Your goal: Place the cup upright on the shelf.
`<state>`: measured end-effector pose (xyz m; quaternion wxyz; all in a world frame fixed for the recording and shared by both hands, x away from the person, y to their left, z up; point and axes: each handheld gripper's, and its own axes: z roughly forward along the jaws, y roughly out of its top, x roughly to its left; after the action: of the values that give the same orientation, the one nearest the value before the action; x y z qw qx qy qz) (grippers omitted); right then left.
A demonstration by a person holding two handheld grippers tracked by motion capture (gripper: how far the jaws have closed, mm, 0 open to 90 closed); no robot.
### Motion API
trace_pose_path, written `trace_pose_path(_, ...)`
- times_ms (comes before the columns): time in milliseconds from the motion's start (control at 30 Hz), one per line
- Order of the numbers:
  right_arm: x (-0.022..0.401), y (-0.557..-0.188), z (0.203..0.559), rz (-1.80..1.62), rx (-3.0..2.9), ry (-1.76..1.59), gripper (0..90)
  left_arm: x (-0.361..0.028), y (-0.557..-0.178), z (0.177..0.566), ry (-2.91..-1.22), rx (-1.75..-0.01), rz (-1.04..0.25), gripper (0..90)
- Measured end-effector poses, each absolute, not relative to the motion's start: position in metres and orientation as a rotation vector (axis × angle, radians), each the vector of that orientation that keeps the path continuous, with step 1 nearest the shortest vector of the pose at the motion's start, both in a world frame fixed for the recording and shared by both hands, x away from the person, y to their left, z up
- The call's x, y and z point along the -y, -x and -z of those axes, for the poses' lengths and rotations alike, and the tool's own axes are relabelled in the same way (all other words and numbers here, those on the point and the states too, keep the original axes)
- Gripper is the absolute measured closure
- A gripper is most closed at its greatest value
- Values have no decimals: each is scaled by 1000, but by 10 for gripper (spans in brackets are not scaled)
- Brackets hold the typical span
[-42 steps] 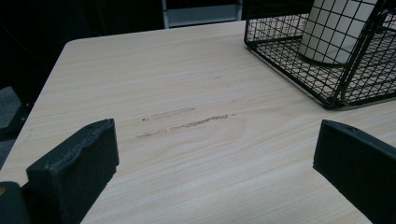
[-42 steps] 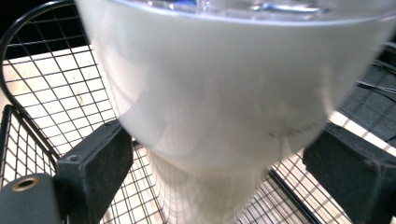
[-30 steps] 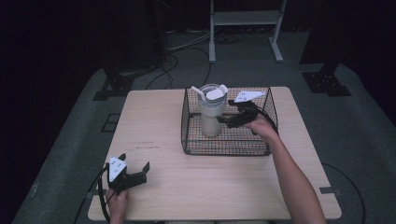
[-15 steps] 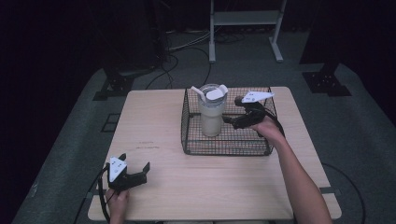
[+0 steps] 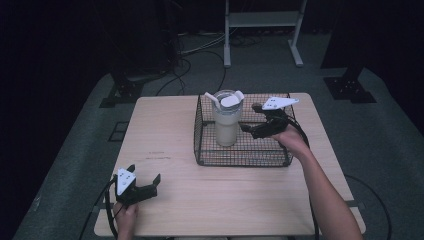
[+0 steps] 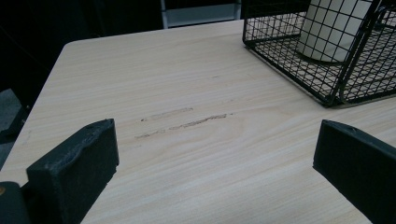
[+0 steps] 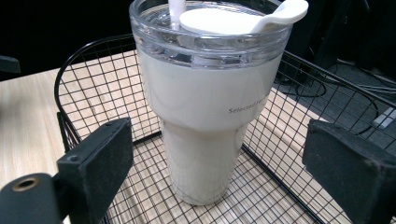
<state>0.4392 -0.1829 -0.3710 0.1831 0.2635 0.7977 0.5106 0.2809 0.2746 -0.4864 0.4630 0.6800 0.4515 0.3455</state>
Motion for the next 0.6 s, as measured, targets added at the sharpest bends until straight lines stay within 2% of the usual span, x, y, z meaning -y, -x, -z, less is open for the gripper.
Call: trace_pose_path(600, 188, -412, 359, -1445, -2254, -687, 82, -274, -281, 486, -1678, -1110, -850, 0)
